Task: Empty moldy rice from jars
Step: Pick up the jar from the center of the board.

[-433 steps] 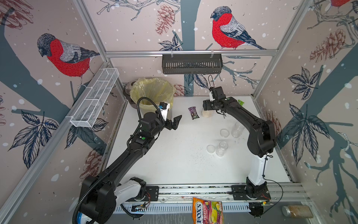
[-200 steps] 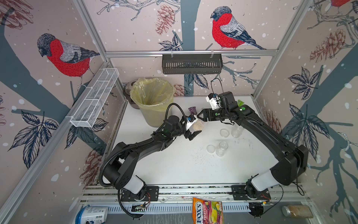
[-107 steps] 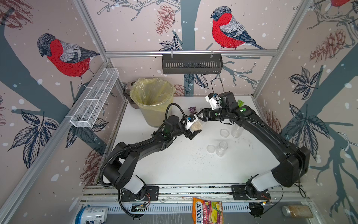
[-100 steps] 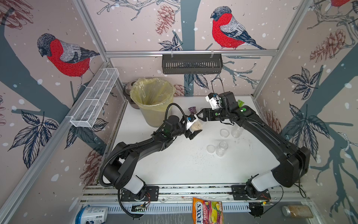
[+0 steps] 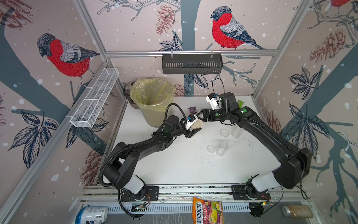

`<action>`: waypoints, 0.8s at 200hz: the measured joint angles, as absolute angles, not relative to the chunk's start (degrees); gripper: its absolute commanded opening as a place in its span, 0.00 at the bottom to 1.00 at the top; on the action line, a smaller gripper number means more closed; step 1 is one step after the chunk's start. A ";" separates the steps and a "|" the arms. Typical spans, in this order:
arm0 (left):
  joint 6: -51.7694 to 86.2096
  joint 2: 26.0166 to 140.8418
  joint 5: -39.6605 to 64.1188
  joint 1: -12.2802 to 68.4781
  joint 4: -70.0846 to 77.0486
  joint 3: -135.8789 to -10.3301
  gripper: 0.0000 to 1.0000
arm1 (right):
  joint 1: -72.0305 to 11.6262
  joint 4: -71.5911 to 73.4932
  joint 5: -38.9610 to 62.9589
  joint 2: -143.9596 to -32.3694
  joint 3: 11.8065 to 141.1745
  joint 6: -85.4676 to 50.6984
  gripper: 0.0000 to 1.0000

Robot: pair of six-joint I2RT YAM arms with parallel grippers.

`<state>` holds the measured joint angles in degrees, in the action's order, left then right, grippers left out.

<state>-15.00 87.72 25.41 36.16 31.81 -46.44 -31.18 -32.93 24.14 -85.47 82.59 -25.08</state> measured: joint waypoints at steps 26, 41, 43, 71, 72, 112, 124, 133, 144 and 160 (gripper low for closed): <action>-14.81 87.29 25.28 36.12 31.77 -46.19 0.59 | -31.18 -32.82 24.47 -85.47 82.61 -25.04 0.84; -14.83 87.15 25.19 36.12 31.79 -46.13 0.58 | -31.18 -32.95 24.53 -85.47 82.76 -25.06 0.87; -14.83 87.13 25.19 36.12 31.79 -46.13 0.58 | -31.18 -32.95 24.53 -85.47 82.78 -25.06 0.88; -15.11 87.00 24.18 36.12 31.77 -46.11 0.55 | -31.18 -32.91 24.34 -85.03 83.02 -25.69 0.97; -15.11 87.00 24.14 36.12 31.75 -46.11 0.55 | -31.18 -32.91 24.34 -84.97 83.02 -25.69 0.97; -15.44 86.91 23.70 36.12 31.35 -46.09 0.51 | -31.05 -32.56 23.49 -83.96 83.02 -26.79 1.00; -15.46 86.65 23.64 36.12 31.31 -45.93 0.51 | -30.83 -32.49 23.44 -83.72 83.02 -26.81 1.00; -15.49 86.35 23.29 36.12 31.29 -45.71 0.51 | -30.50 -32.49 23.42 -83.37 83.02 -27.07 1.00; -15.70 86.04 22.87 36.12 31.14 -45.45 0.51 | -29.67 -32.34 22.79 -82.65 82.91 -27.35 1.00; -16.56 85.45 22.13 36.12 30.85 -45.17 0.50 | -28.12 -31.66 22.50 -81.30 82.76 -28.53 1.00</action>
<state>-16.56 85.45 22.13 36.12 30.85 -45.17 -28.12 -31.66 22.50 -81.30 82.76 -28.53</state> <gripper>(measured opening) 0.721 0.997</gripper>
